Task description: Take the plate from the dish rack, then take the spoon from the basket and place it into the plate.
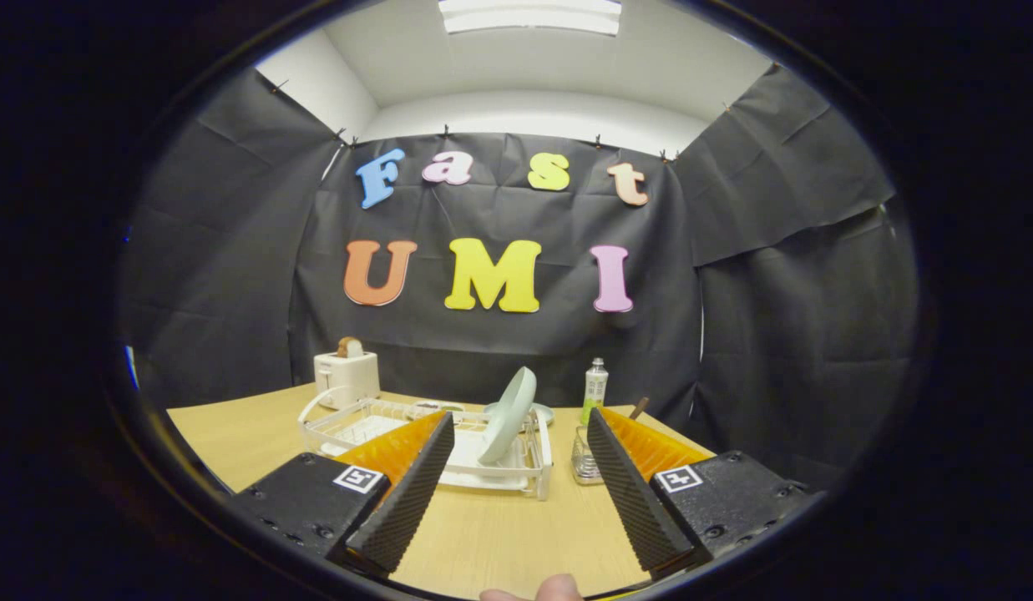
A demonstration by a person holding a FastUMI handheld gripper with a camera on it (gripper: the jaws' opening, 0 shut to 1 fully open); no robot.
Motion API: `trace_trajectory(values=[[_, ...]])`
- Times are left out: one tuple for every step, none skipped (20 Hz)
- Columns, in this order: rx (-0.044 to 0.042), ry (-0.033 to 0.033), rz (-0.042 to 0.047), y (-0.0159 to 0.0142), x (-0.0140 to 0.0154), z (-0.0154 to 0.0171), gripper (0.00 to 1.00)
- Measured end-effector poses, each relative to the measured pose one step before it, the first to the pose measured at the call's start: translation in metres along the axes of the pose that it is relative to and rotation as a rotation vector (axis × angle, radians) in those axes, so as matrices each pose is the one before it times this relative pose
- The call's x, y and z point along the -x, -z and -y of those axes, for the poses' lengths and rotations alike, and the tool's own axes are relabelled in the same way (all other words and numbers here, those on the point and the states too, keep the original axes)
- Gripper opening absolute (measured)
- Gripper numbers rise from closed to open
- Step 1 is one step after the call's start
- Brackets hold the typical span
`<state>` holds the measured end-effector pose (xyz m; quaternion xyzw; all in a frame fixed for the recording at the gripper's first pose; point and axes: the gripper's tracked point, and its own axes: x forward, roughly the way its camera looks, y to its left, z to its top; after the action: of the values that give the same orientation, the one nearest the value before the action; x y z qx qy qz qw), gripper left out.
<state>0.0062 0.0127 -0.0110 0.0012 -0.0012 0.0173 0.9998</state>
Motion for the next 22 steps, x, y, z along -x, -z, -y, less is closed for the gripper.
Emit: trace_trajectory(values=[[-0.00118,0.00131,0.00101,-0.00049,-0.00029,0.00012,1.00],[-0.00119,0.00355,0.00244,0.00143,-0.00077,0.00175,1.00],[-0.00280,0.00072,0.00203,0.00028,-0.00022,0.00084,1.00],[-0.00123,0.00072,-0.00193,0.00309,-0.00118,0.00140,1.00],[0.00022,0.00419,-0.00559,0.00169,-0.00141,0.00286,1.00],[0.00007,0.00118,-0.01103,0.00365,-0.00173,0.00305,1.00],[-0.00591,-0.00335,-0.00856,0.00109,-0.00205,0.00078,1.00],[-0.00314,-0.00390,-0.01611,0.00401,-0.00266,0.00206,1.00],[-0.00165,-0.00462,-0.01111,0.00157,-0.00230,0.00133,1.00],[0.00844,-0.00566,-0.00850,-0.00046,-0.00325,0.00096,1.00],[0.01127,-0.00843,-0.00784,-0.00245,-0.00372,0.00142,1.00],[0.00568,-0.00309,-0.00963,-0.00339,-0.00579,0.00224,1.00],[0.00631,-0.00099,-0.01847,-0.00304,-0.00418,0.00332,1.00],[-0.00264,-0.00544,0.00400,-0.00870,-0.00579,0.00083,1.00],[-0.00171,-0.00541,0.00366,-0.01134,-0.00540,0.00099,1.00],[0.00358,-0.00854,-0.00365,-0.01154,-0.00550,0.00022,1.00],[-0.00172,-0.01944,-0.00395,-0.01374,-0.00665,-0.00076,1.00],[0.00081,-0.01868,-0.01216,-0.01255,-0.00779,0.00019,1.00],[0.00130,-0.01884,-0.01370,-0.01442,-0.00772,0.00142,1.00],[0.00856,-0.01707,-0.01107,-0.01554,-0.00783,0.00142,1.00],[0.01487,-0.00231,-0.01603,-0.01324,-0.01008,0.00593,1.00],[0.00124,0.00266,-0.01674,-0.01209,-0.00980,0.00728,1.00]])
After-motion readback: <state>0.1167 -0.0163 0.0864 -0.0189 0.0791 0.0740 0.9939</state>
